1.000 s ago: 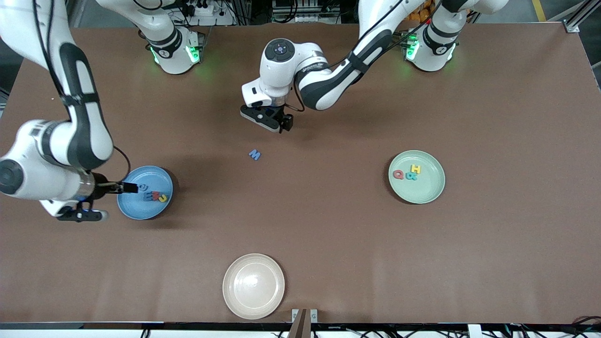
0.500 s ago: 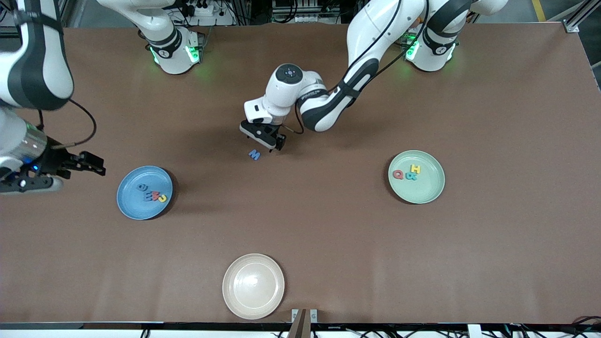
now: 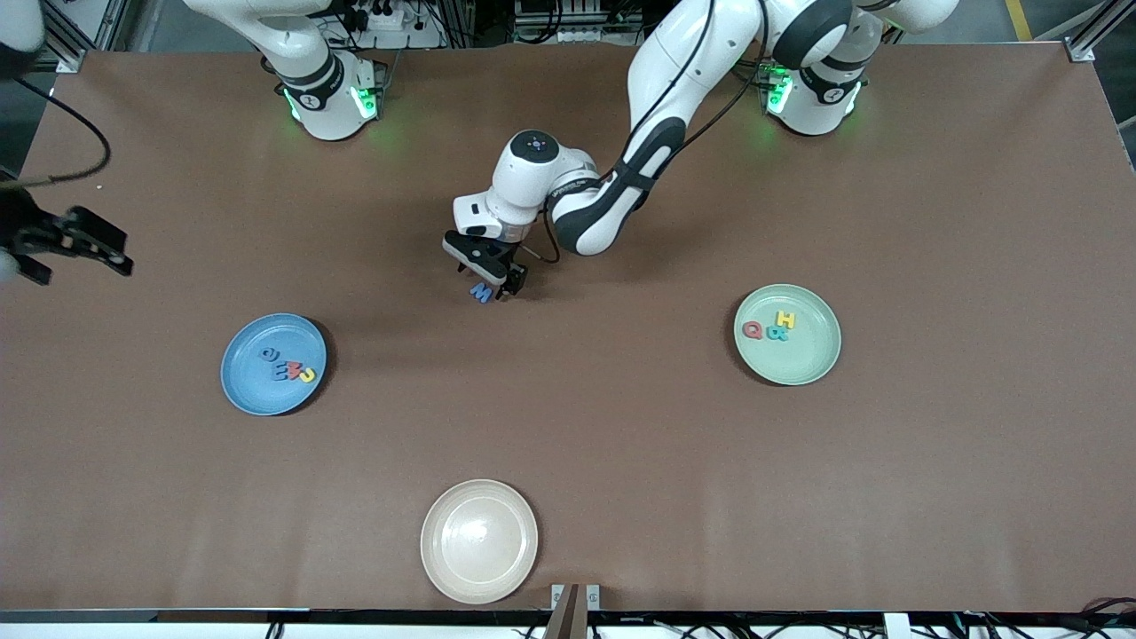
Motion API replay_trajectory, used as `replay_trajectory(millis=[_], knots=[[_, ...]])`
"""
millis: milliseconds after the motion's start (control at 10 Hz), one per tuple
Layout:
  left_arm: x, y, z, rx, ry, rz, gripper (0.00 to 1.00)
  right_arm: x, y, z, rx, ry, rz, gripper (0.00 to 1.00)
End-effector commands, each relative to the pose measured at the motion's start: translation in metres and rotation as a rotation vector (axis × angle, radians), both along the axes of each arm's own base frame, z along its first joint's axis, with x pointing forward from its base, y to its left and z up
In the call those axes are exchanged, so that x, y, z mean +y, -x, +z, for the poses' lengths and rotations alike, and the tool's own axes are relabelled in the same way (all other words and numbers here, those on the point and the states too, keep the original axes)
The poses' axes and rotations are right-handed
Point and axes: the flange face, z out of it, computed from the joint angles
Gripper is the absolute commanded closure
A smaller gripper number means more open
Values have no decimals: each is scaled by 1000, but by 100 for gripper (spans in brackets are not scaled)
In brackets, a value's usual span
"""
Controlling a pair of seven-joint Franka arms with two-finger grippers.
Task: Sort upper and lower case letters into plates
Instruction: 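Grasp the blue letter W with the left gripper while the right gripper withdraws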
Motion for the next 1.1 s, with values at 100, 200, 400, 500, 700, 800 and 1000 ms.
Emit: replay_trajectory(millis=[100,200,400,500,700,800,1000], knots=[[-1,-13,-17,-66,-17,-11,18,-1,10,30,55,7,-1,0],[-2,-14,-20,-67,-13,-11,24,-2,10,30,55,2,-3,0],[-3,-13,-19,-65,-4,-5,26,-1,8,18,74,-3,-6,0],[-3,-13,-19,-64,-4,-4,28,-1,8,16,69,-38,-6,0],[-4,-13,-14,-65,4,0,28,-1,4,9,59,-52,-8,0],[-5,-12,-14,-61,7,6,29,-1,5,10,56,-52,-8,0],[-8,-6,-12,-58,12,4,39,0,8,13,62,-52,-6,0]])
